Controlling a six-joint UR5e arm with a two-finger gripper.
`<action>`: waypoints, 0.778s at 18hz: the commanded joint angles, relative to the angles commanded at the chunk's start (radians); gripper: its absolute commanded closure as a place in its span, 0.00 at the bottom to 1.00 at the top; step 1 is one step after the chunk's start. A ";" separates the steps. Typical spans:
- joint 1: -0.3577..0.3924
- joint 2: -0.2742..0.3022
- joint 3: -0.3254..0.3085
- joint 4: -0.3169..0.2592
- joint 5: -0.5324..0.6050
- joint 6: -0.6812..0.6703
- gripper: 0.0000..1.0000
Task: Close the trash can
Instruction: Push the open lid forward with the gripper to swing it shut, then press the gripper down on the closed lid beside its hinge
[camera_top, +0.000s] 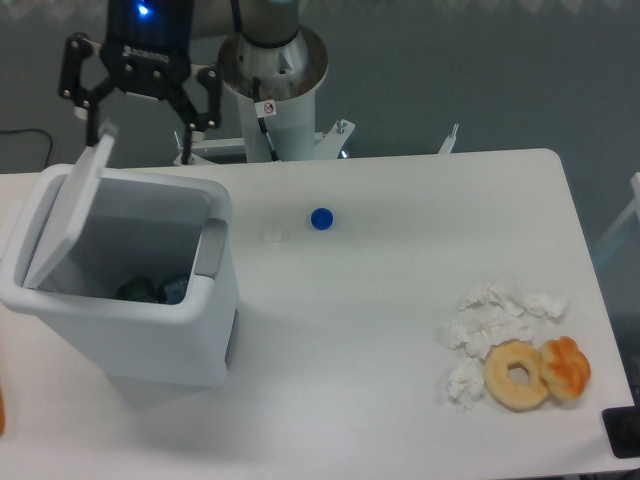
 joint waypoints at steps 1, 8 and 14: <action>0.009 -0.003 0.000 0.000 0.005 0.000 0.00; 0.015 -0.074 -0.002 0.021 0.055 0.002 0.00; 0.035 -0.130 0.000 0.037 0.069 0.026 0.00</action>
